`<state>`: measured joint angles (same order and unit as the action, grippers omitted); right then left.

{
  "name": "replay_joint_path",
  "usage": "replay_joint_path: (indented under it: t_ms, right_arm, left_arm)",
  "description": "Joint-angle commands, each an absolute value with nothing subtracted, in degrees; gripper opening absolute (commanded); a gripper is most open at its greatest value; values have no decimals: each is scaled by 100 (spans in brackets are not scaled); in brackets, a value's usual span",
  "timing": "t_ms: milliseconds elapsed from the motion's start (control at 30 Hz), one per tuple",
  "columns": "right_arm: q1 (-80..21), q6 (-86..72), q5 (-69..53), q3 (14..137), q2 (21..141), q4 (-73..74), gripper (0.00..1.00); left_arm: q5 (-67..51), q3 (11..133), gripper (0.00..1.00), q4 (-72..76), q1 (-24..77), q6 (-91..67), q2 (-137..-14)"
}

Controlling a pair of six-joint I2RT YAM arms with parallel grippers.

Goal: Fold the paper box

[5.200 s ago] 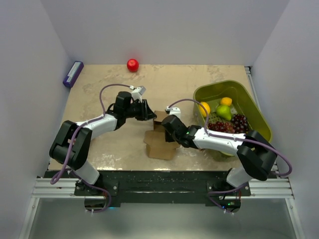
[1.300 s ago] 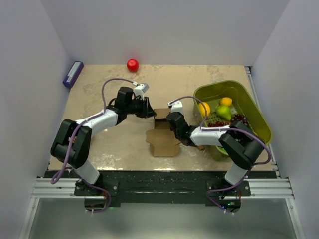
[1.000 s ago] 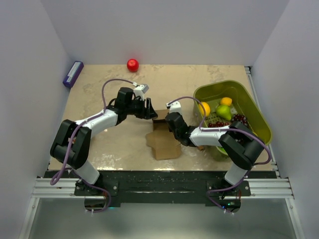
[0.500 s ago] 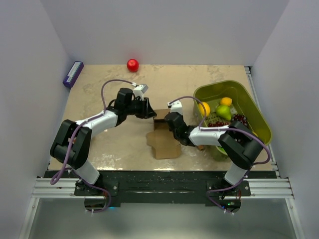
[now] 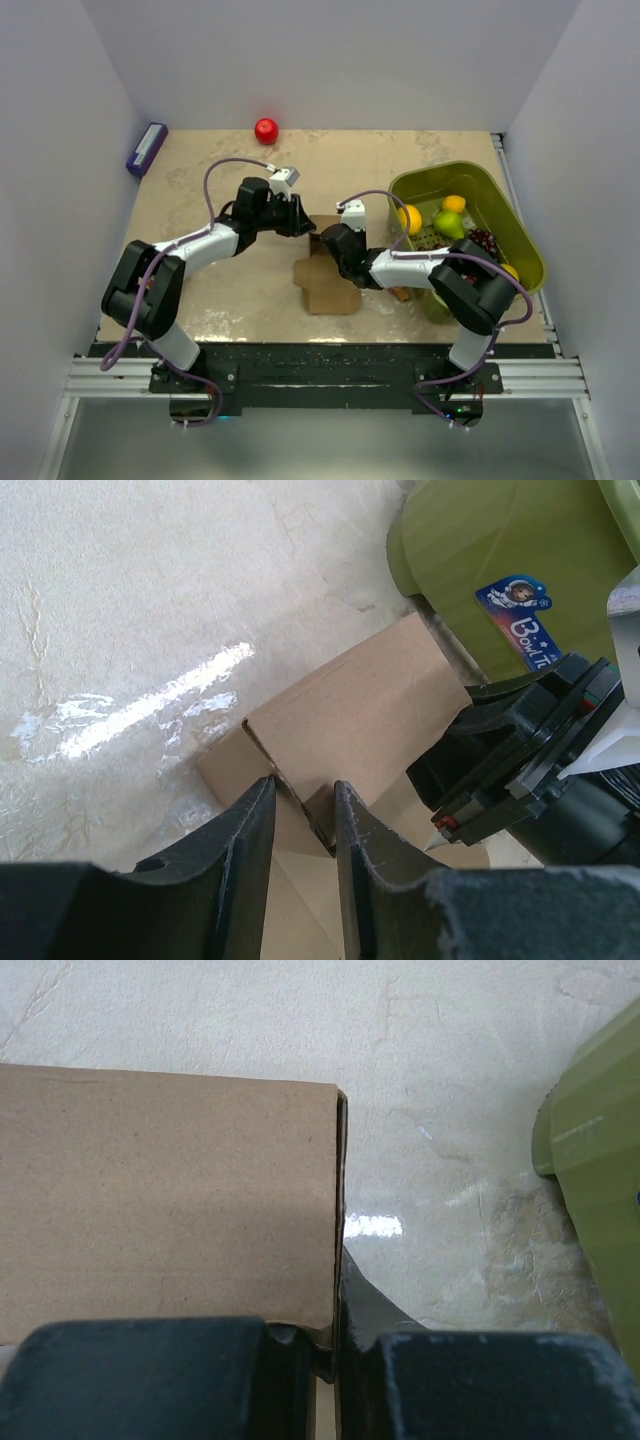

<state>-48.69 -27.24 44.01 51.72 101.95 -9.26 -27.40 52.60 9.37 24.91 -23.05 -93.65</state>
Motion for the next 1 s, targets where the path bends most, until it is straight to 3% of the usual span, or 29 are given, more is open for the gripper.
replay_joint_path:
  t_ms: [0, 33, 133, 167, 433, 533, 967]
  right_arm:
    - [-4834, -2883, 4307, 5151, 10134, -730, 0]
    - [-4834, -2944, 4263, 5081, 10038, -721, 2]
    - [-4834, -3023, 4201, 4879, 9590, -799, 23]
    - [-4825, -3041, 4184, 4704, 9476, -922, 35]
    - [-4825, -3129, 4166, 3939, 8518, -1231, 71]
    - [-4755, -3138, 4210, 3745, 8368, -1222, 77]
    - [-4597, -2804, 3858, 3164, 8630, -2873, 75]
  left_arm:
    - [-3244, 5186, 33, 607, 2760, -2364, -9343]
    - [-3200, 5203, 33, 580, 2760, -2347, -9334]
    - [-3094, 5221, 33, 519, 2760, -2320, -9308]
    - [-3085, 5221, 33, 510, 2760, -2320, -9290]
    - [-3067, 5229, 33, 475, 2760, -2303, -9246]
    - [-3041, 5238, 33, 457, 2751, -2294, -9211]
    - [-3032, 5256, 33, 413, 2751, -2259, -9193]
